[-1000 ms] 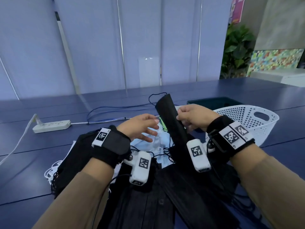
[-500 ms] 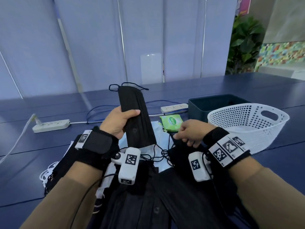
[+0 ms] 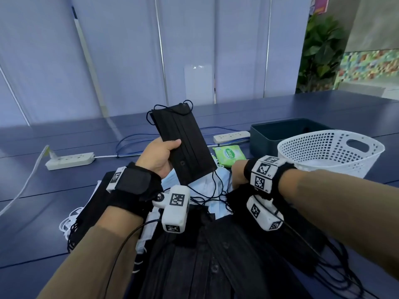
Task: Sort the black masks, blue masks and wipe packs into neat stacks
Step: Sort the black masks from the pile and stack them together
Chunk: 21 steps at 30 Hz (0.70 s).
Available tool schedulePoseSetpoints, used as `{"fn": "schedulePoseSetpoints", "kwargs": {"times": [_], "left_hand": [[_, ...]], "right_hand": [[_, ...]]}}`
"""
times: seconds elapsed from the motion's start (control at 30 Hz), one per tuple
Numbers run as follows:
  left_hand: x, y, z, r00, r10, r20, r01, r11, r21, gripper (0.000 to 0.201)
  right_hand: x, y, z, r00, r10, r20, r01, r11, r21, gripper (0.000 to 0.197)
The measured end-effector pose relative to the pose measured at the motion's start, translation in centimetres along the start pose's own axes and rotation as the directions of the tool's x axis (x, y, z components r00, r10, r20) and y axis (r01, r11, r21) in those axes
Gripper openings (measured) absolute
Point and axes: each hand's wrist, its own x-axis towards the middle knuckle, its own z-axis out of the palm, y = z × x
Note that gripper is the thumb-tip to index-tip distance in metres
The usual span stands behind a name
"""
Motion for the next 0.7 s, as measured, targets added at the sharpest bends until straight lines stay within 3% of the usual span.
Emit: {"fn": "schedulePoseSetpoints", "kwargs": {"times": [0.07, 0.17, 0.2, 0.27, 0.33, 0.4, 0.47, 0.53, 0.57, 0.63, 0.7], "left_hand": [[-0.2, 0.0, 0.0, 1.000, -0.004, 0.011, 0.003, 1.000, 0.014, 0.025], [-0.3, -0.1, 0.1, 0.999, -0.023, 0.022, 0.022, 0.999, 0.040, 0.027], [-0.3, -0.1, 0.1, 0.999, -0.029, 0.023, 0.028, 0.999, 0.042, 0.028], [-0.3, -0.1, 0.2, 0.999, -0.034, 0.025, 0.033, 0.999, 0.041, 0.027], [-0.3, -0.1, 0.2, 0.999, -0.033, 0.024, 0.032, 0.999, 0.031, 0.026], [-0.3, -0.1, 0.2, 0.999, -0.027, 0.023, 0.027, 1.000, 0.009, 0.024], [-0.3, -0.2, 0.2, 0.999, -0.031, 0.014, 0.032, 0.999, -0.038, 0.023], [-0.3, -0.3, 0.2, 0.999, -0.044, 0.002, 0.044, 0.996, -0.081, 0.022], [-0.3, -0.4, 0.2, 0.999, -0.047, 0.006, 0.047, 0.994, -0.095, 0.022], [-0.6, -0.4, 0.4, 0.998, -0.045, 0.047, 0.050, 0.993, -0.106, 0.019], [-1.0, -0.5, 0.8, 0.996, -0.045, 0.071, 0.052, 0.993, -0.104, 0.019]], "right_hand": [[-0.1, 0.2, -0.3, 1.000, 0.031, 0.003, -0.030, 0.995, -0.098, 0.031], [-0.8, 1.5, -0.8, 1.000, 0.012, 0.012, -0.011, 0.996, -0.092, 0.023], [-1.2, 2.0, -1.1, 1.000, -0.005, -0.003, 0.005, 1.000, -0.009, 0.020], [-1.2, 3.6, -2.0, 0.992, 0.020, -0.122, 0.023, 0.941, 0.336, 0.024], [-2.1, 4.5, -3.3, 0.968, 0.050, -0.245, 0.117, 0.776, 0.620, 0.029], [-3.4, 4.8, -4.7, 0.928, 0.009, -0.371, 0.303, 0.560, 0.771, 0.026], [-5.2, 4.5, -6.0, 0.864, -0.066, -0.498, 0.494, 0.302, 0.816, 0.027], [-6.5, 4.3, -6.7, 0.814, -0.145, -0.563, 0.573, 0.034, 0.819, 0.029], [-7.0, 4.1, -7.0, 0.795, -0.188, -0.577, 0.579, -0.051, 0.814, 0.028], [-7.4, 3.5, -7.6, 0.768, -0.264, -0.583, 0.575, -0.119, 0.810, 0.027], [-7.1, 2.7, -8.2, 0.768, -0.295, -0.568, 0.565, -0.105, 0.819, 0.027]]}}
